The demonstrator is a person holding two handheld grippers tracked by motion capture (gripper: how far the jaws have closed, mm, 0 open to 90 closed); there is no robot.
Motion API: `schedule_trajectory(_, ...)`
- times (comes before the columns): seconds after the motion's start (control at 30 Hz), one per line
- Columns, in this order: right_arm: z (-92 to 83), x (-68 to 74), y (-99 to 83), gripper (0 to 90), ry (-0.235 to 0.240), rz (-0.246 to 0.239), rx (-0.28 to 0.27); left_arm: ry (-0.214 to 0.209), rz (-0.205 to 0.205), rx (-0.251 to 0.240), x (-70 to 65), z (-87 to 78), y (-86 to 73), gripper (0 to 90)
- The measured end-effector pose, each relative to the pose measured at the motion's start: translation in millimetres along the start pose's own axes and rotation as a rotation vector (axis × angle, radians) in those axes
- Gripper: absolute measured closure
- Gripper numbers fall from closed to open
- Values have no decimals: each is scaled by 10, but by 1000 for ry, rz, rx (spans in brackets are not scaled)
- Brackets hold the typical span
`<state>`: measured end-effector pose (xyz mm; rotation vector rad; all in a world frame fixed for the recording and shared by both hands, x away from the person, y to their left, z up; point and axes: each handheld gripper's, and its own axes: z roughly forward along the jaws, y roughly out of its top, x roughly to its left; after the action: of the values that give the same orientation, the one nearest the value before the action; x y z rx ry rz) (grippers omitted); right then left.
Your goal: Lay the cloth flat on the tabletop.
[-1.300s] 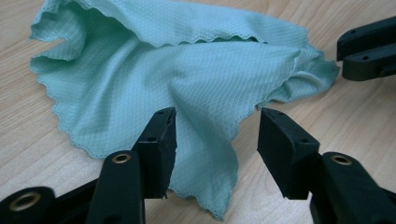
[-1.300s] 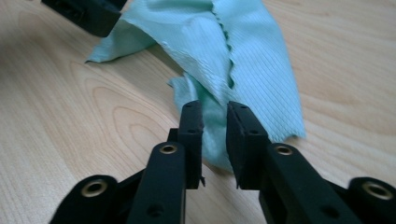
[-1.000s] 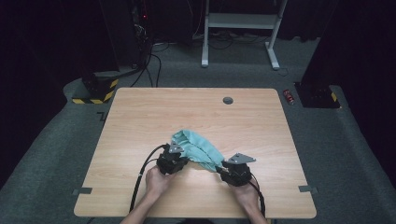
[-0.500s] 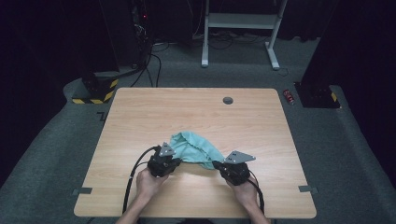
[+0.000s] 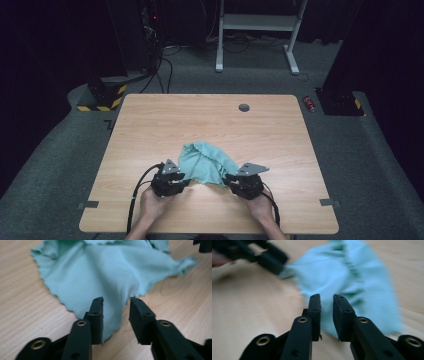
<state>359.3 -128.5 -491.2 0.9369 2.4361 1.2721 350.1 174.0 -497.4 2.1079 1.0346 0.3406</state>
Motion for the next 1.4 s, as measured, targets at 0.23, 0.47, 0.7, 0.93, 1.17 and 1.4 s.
schedule_trajectory(0.23, 89, -191, -6, 656, -122, 3, 69, 25, -26, -18, -1, 46, -20, 552)
schedule_trajectory(0.47, 344, -206, 29, 633, -123, 12, 142, 89, -84, -68, 64, 97, 16, 489)
schedule_trajectory(0.7, 389, -256, 19, 871, -142, -6, 172, 107, -110, -105, 113, 110, 10, 474)
schedule_trajectory(0.93, 318, -277, 179, 894, -150, -35, 156, 165, -71, -32, 115, 232, -19, 464)
schedule_trajectory(1.17, 209, -505, 430, 898, -202, 0, 118, 187, -71, -36, 139, 281, -87, 462)
schedule_trajectory(1.4, 330, -888, 575, 898, -283, 75, 161, 210, -74, -57, 135, 293, -112, 424)
